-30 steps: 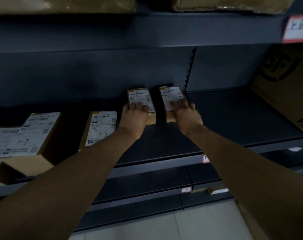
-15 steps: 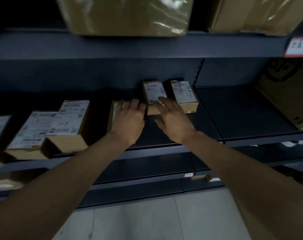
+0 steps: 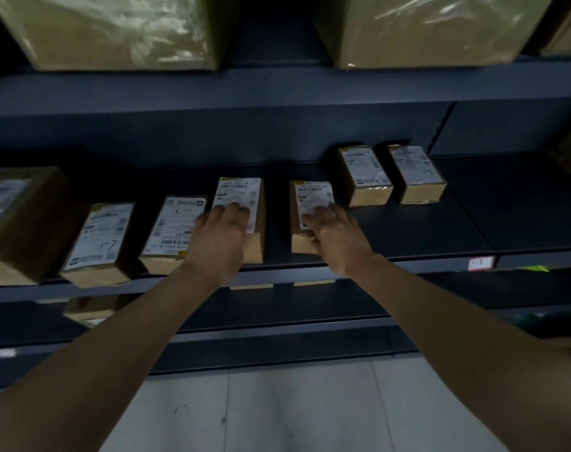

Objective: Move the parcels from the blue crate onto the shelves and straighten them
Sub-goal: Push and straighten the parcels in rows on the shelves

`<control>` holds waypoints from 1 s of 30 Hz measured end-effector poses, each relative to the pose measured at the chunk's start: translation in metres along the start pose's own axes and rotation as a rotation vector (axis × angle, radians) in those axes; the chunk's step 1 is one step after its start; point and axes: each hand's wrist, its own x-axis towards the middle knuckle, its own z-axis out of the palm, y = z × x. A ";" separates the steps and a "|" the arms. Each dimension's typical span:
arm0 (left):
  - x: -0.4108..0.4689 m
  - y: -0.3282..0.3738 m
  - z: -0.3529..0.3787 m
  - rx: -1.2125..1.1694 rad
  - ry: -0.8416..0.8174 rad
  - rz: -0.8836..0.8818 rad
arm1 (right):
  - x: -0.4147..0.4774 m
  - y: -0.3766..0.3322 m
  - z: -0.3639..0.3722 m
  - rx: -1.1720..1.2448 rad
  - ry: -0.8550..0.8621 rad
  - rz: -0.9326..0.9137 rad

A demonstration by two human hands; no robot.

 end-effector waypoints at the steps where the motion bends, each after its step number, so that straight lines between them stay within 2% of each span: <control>1: 0.006 -0.002 0.002 -0.016 0.018 0.013 | 0.004 0.001 0.002 0.007 0.005 0.008; 16: 0.087 -0.011 0.032 -0.067 0.148 -0.027 | 0.073 0.022 0.015 0.035 0.070 0.079; 23: 0.106 -0.012 0.032 -0.060 0.129 -0.044 | 0.082 0.021 0.008 -0.001 0.080 0.085; 30: 0.051 -0.022 0.018 -0.084 0.218 -0.018 | 0.052 -0.032 -0.014 0.045 0.243 -0.091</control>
